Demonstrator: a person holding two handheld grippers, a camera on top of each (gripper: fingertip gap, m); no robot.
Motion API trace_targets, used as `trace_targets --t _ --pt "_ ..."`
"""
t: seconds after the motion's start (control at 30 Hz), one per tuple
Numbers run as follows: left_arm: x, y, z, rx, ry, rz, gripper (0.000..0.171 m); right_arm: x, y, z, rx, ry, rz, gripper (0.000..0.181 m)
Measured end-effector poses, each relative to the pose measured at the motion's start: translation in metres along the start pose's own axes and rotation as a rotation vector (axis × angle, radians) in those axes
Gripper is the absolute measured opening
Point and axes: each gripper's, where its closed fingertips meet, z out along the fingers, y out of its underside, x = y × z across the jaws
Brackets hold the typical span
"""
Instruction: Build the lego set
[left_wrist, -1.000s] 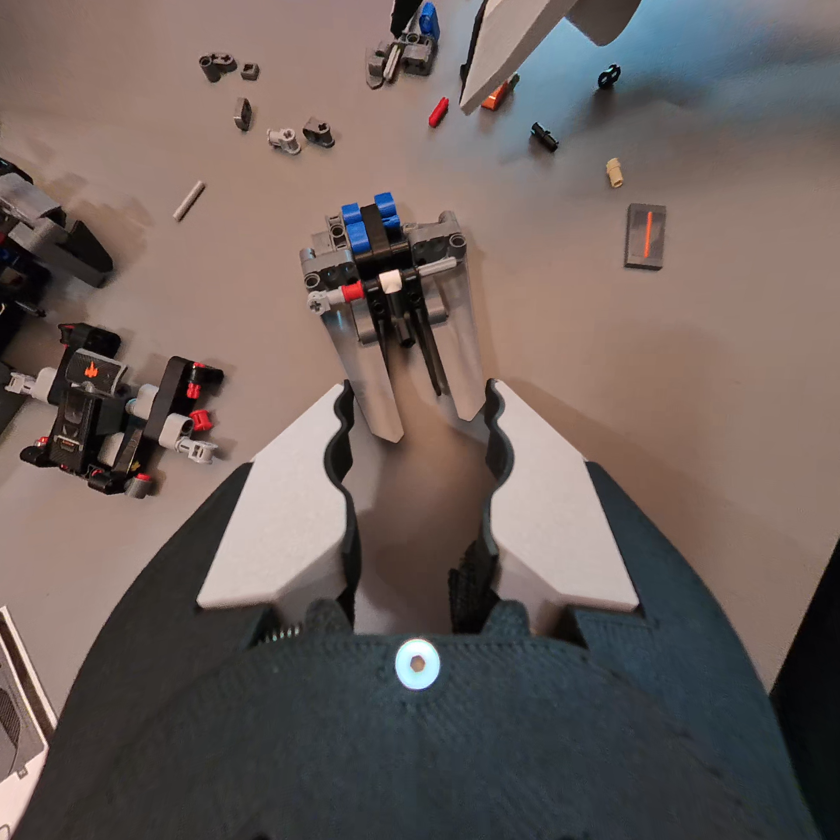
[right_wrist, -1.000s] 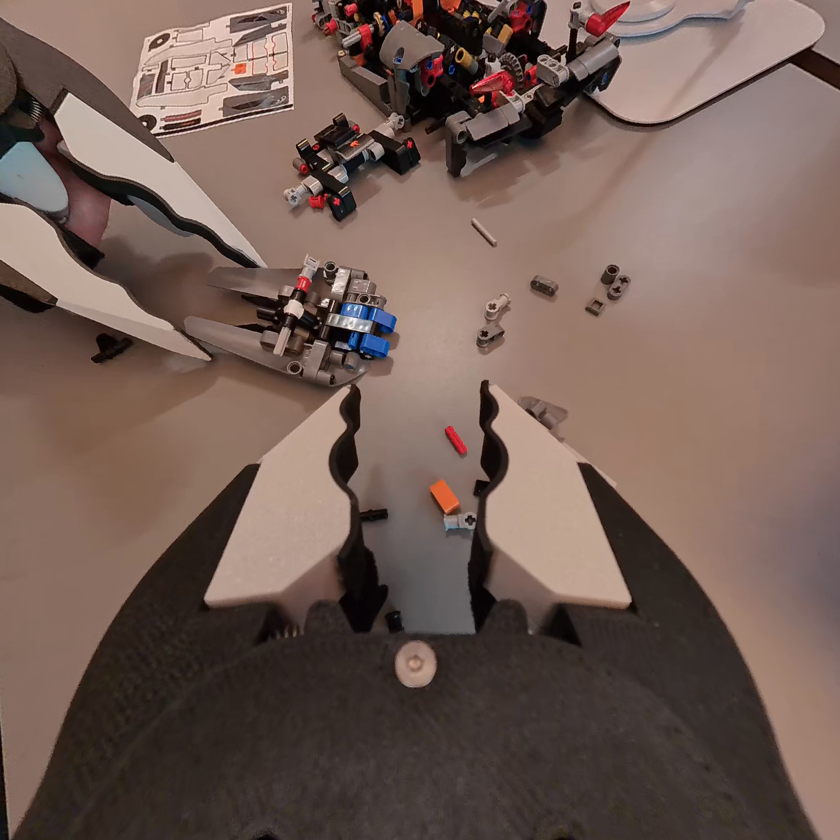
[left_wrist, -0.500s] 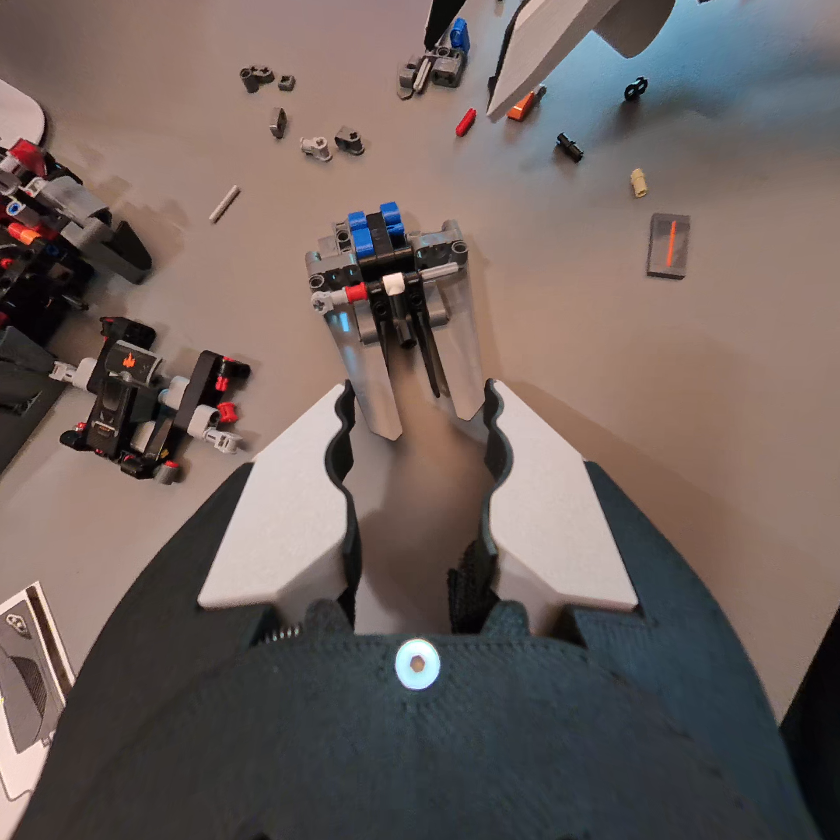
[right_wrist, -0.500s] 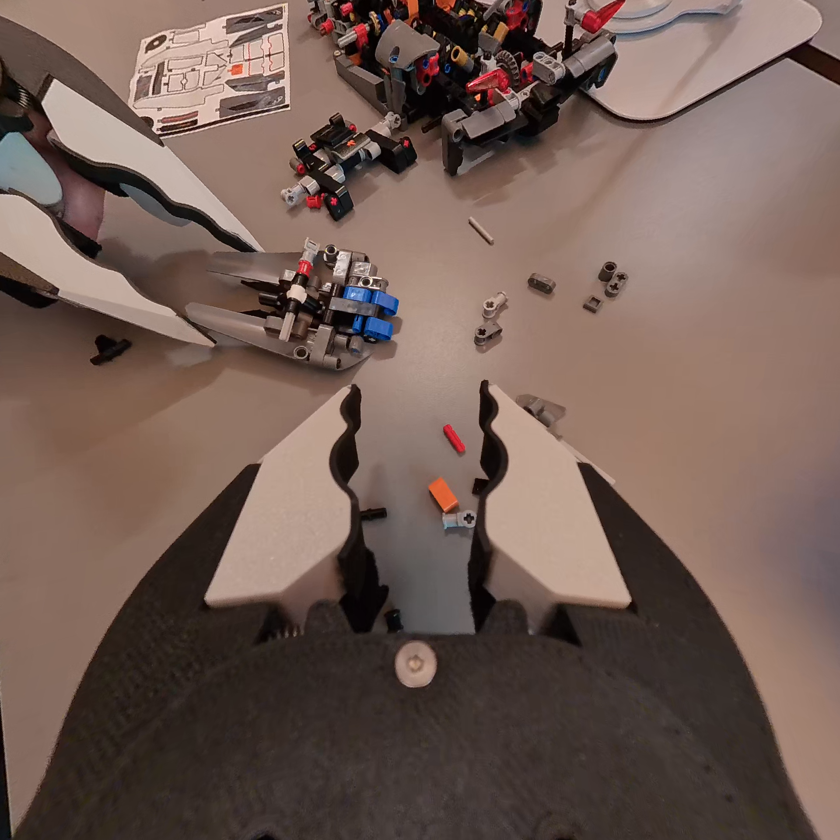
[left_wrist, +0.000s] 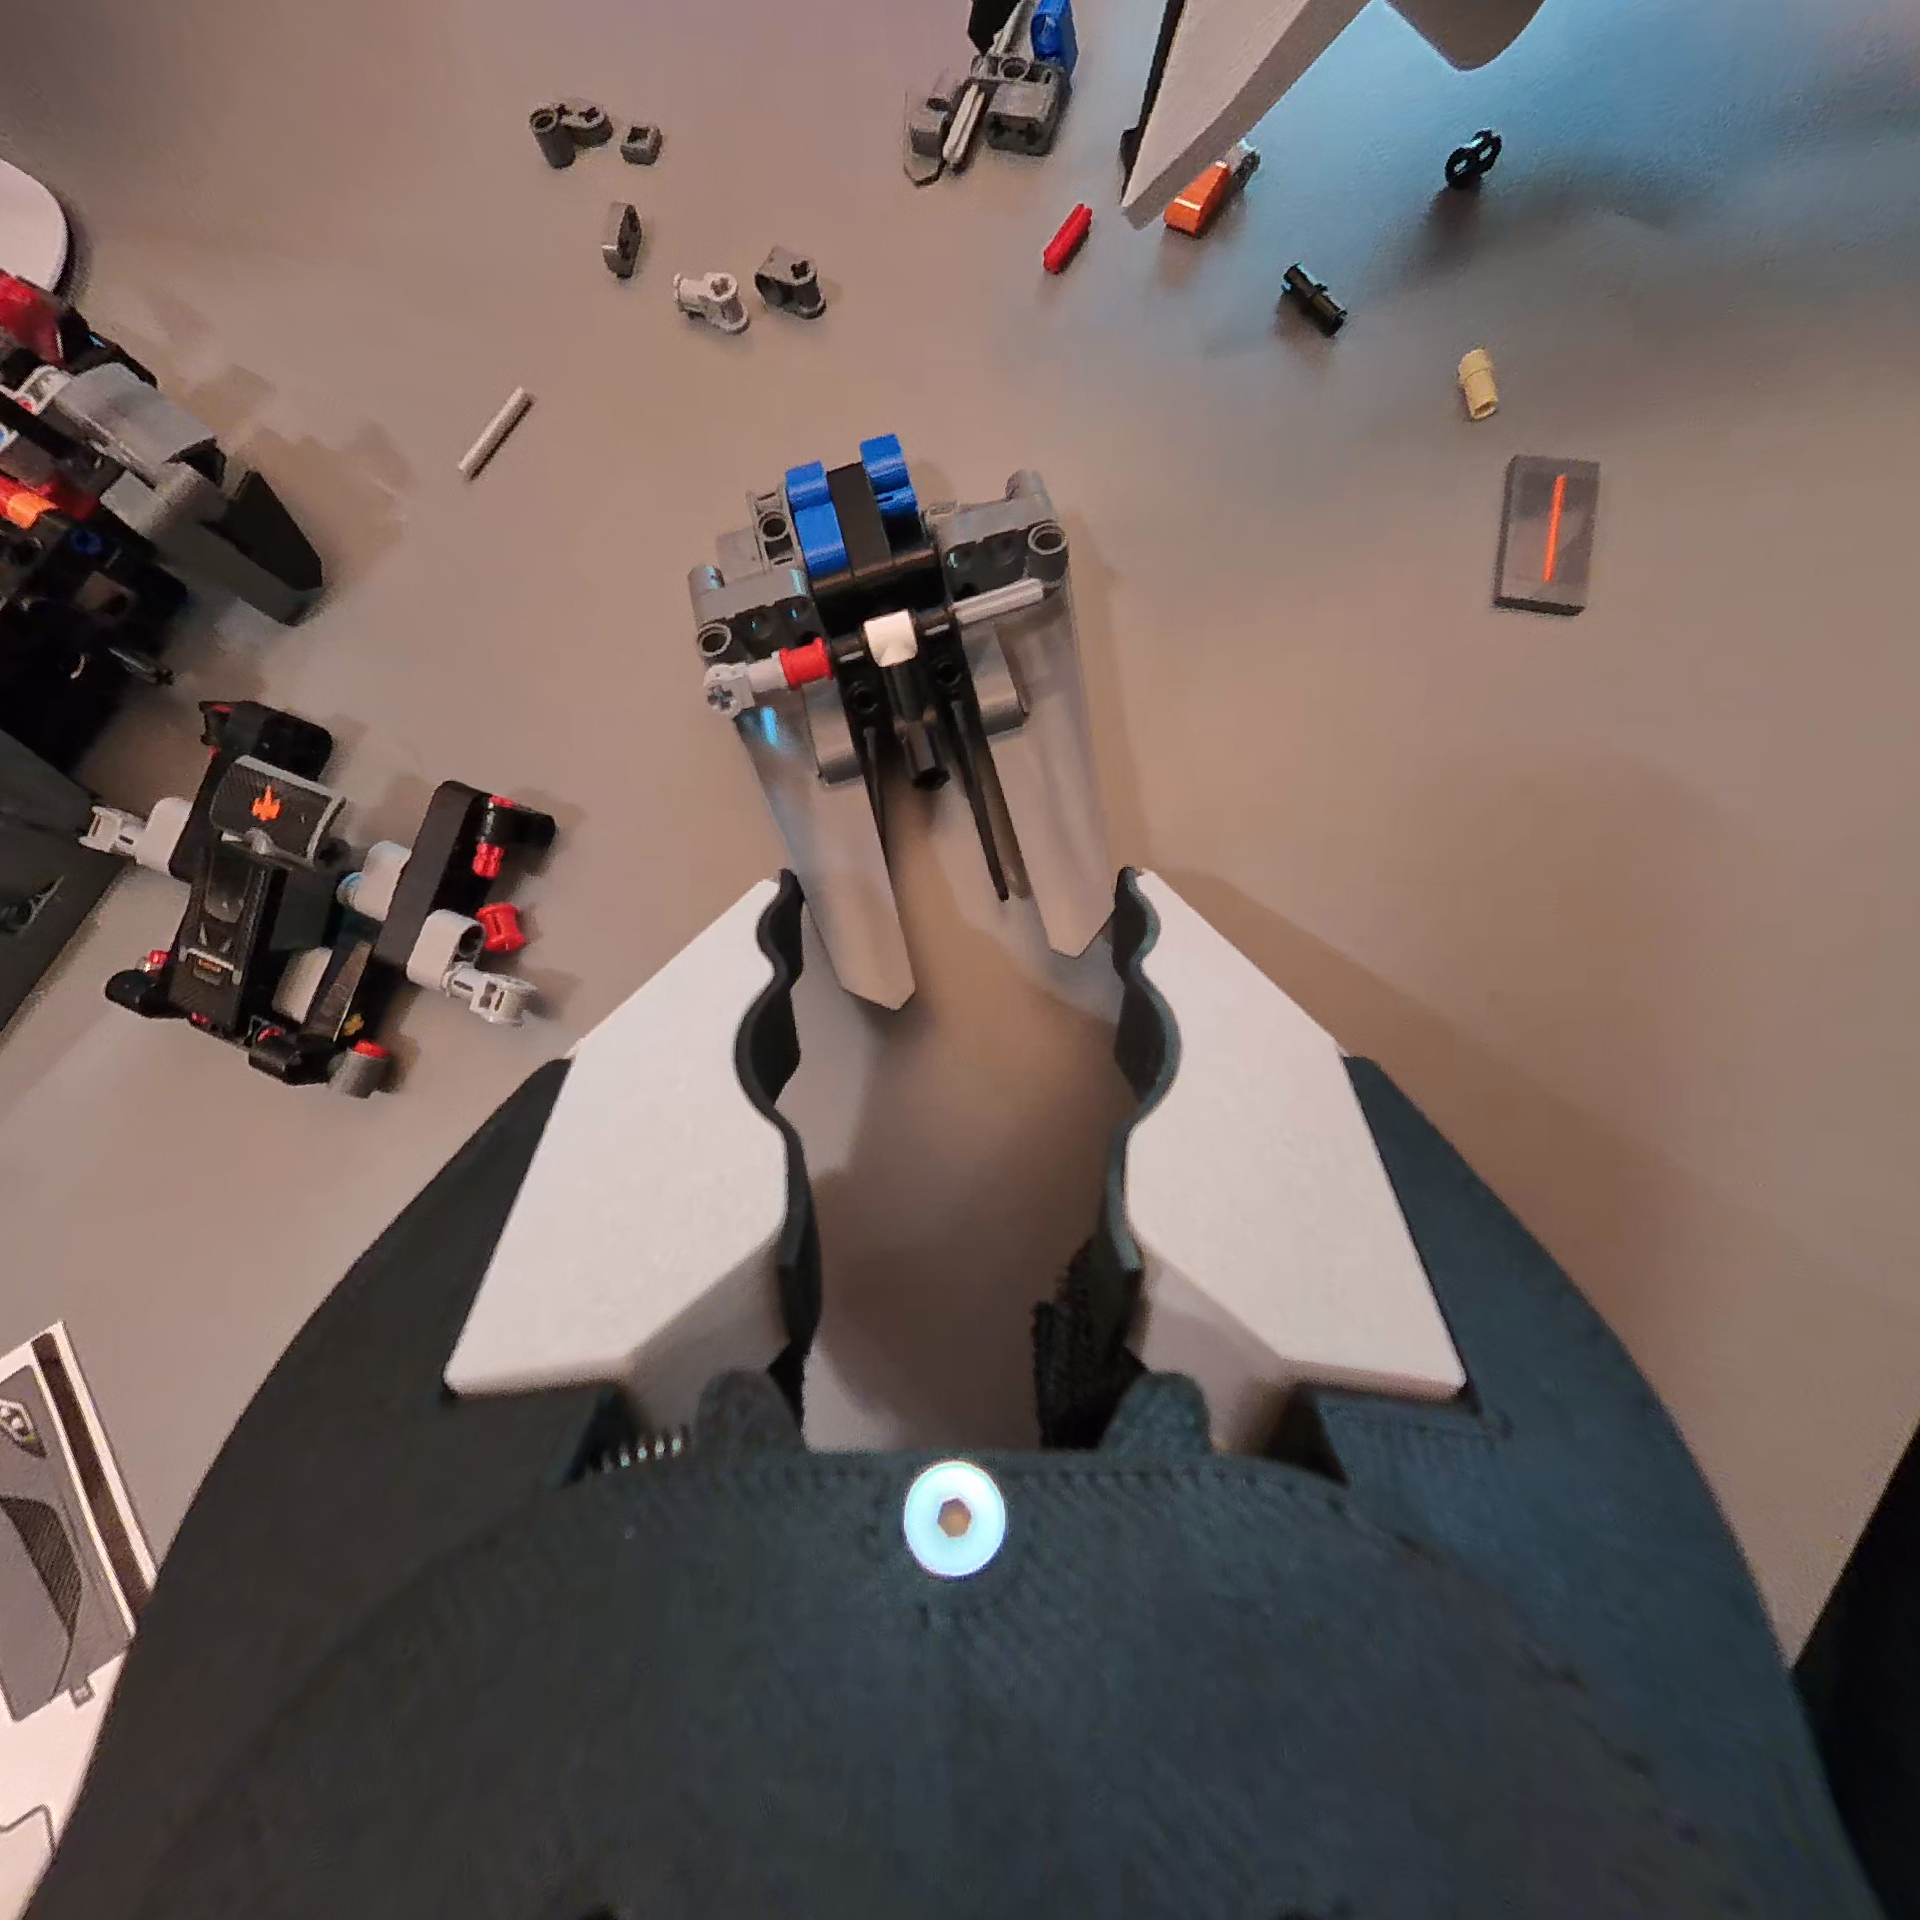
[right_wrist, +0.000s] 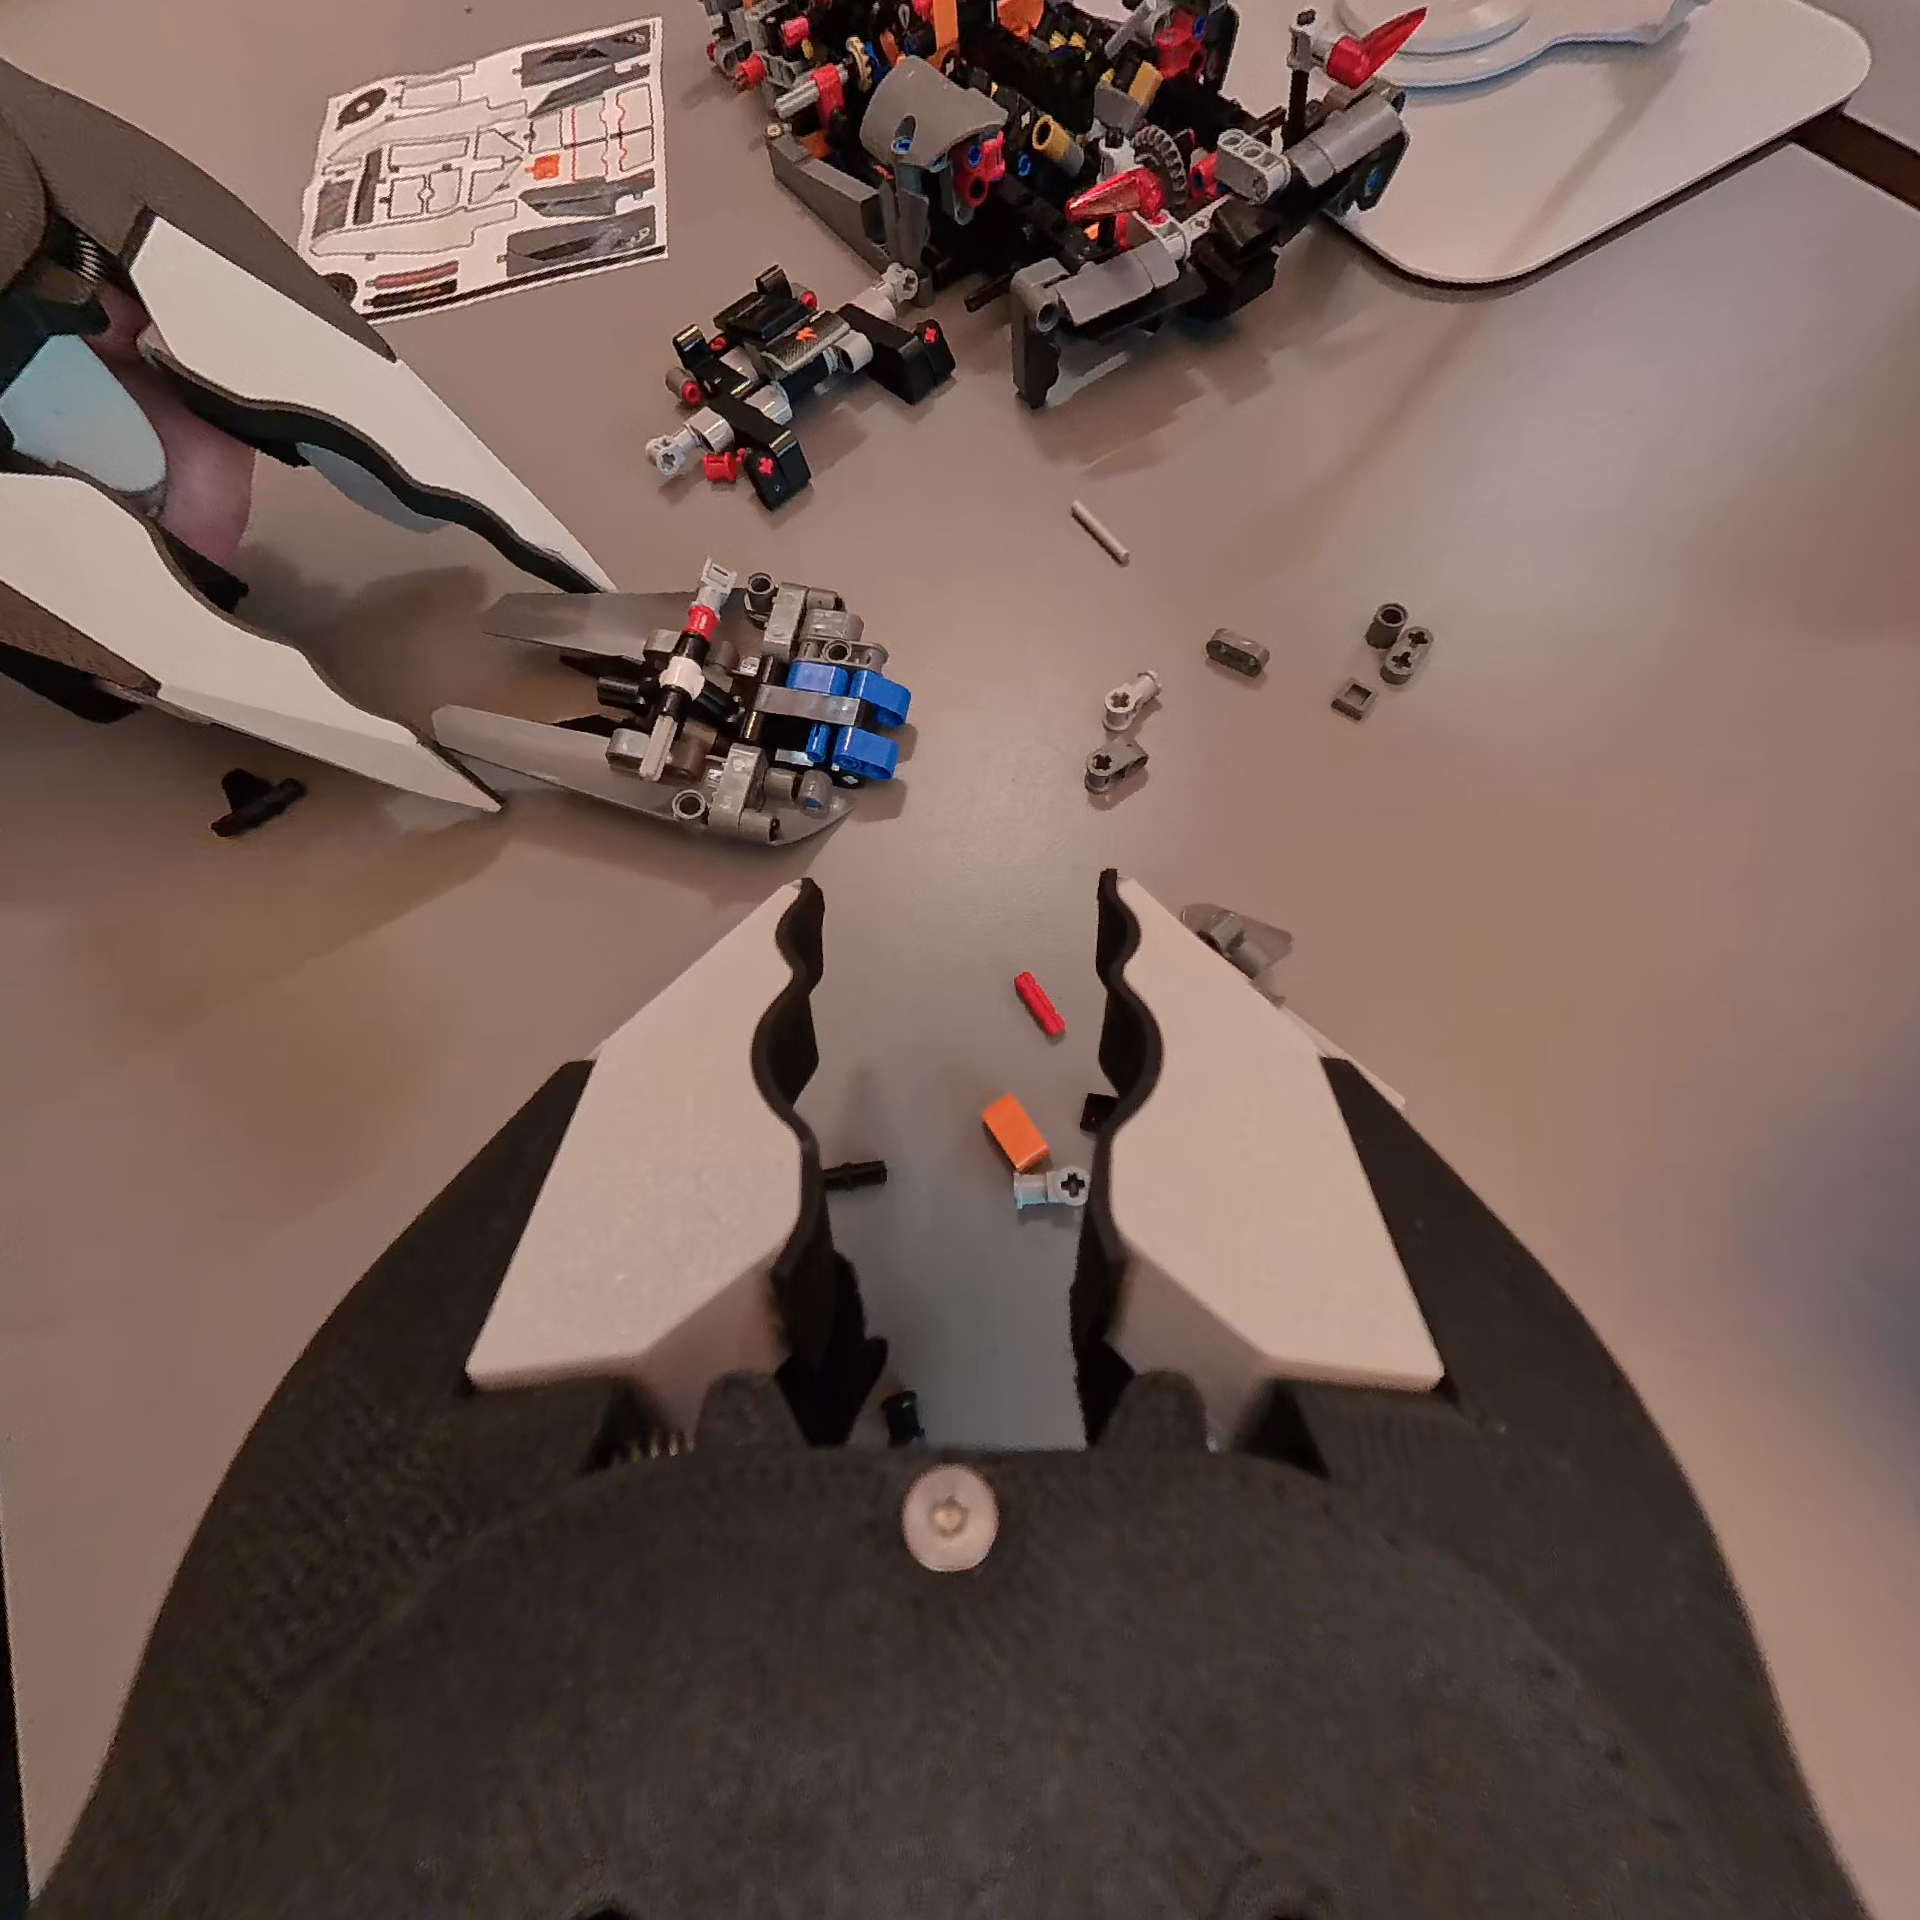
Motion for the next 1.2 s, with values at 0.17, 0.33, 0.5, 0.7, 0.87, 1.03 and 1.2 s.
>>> trace_targets --t 0.17,0.33,0.5,0.7,0.87,1.03,1.2 --pt "0.001 -0.001 0.000 0.006 0.001 -0.001 0.062 -0.001 -0.001 -0.001 0.003 -0.001 -0.002 0.052" --pt "0.000 -0.003 -0.002 0.014 0.001 -0.007 0.065 -0.001 -0.002 -0.001 0.009 0.000 -0.003 0.052" --pt "0.001 -0.004 -0.003 0.015 0.000 -0.004 0.067 -0.001 -0.003 -0.002 0.013 0.001 -0.003 0.052" --pt "-0.002 -0.006 -0.004 0.026 -0.011 -0.006 0.068 -0.001 -0.003 -0.003 0.015 0.001 -0.005 0.052" --pt "-0.003 -0.006 -0.005 0.025 -0.016 -0.005 0.069 -0.001 -0.004 -0.003 0.017 0.000 -0.004 0.052" --pt "-0.003 -0.006 -0.006 0.024 -0.018 -0.001 0.069 -0.001 -0.003 -0.002 0.016 -0.002 -0.003 0.052" --pt "-0.001 -0.010 -0.009 0.036 -0.016 0.005 0.069 -0.002 -0.003 -0.002 0.014 -0.003 -0.004 0.052"
